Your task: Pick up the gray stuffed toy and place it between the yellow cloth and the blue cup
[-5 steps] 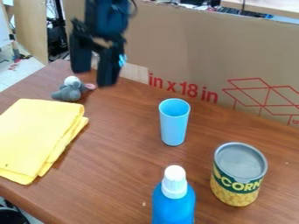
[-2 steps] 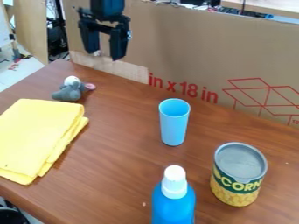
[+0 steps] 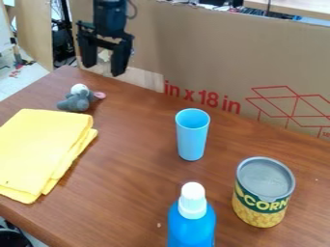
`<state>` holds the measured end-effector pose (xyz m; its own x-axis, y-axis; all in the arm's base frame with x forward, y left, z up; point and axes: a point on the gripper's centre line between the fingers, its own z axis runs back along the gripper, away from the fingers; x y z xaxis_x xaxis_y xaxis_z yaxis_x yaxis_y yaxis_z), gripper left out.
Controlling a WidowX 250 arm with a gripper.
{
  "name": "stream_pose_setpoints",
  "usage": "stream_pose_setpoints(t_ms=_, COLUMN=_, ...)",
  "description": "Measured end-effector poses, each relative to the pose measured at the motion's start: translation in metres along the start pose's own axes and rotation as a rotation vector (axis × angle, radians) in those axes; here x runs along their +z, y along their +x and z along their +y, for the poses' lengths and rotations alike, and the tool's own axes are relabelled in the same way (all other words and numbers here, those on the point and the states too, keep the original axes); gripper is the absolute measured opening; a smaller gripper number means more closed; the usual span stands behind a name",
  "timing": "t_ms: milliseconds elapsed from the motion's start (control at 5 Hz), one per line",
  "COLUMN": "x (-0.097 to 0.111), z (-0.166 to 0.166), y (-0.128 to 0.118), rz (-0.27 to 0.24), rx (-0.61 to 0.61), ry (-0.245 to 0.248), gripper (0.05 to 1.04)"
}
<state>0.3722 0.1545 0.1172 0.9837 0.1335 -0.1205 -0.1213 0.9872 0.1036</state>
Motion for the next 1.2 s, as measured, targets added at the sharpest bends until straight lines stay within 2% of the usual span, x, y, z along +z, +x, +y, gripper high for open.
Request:
stream_pose_setpoints(t_ms=200, x=-0.019, z=0.027, y=0.0, rz=0.063, rx=0.061, ry=0.034, gripper=1.009)
stream_pose_setpoints(t_ms=400, x=-0.026, z=0.042, y=0.001, rz=0.092, rx=0.063, ry=0.075, gripper=1.009)
stream_pose_setpoints(t_ms=600, x=-0.027, z=0.051, y=0.005, rz=0.058, rx=0.058, ry=0.104, gripper=1.009)
stream_pose_setpoints(t_ms=800, x=-0.045, z=0.061, y=0.003, rz=0.081, rx=0.078, ry=0.085, gripper=1.009)
stream_pose_setpoints(t_ms=1000, x=-0.057, z=0.061, y=0.008, rz=0.048, rx=0.074, ry=0.066, gripper=1.009)
stream_pose_setpoints(t_ms=1200, x=-0.068, z=0.052, y=0.015, rz=-0.001, rx=0.056, ry=0.008, gripper=1.009)
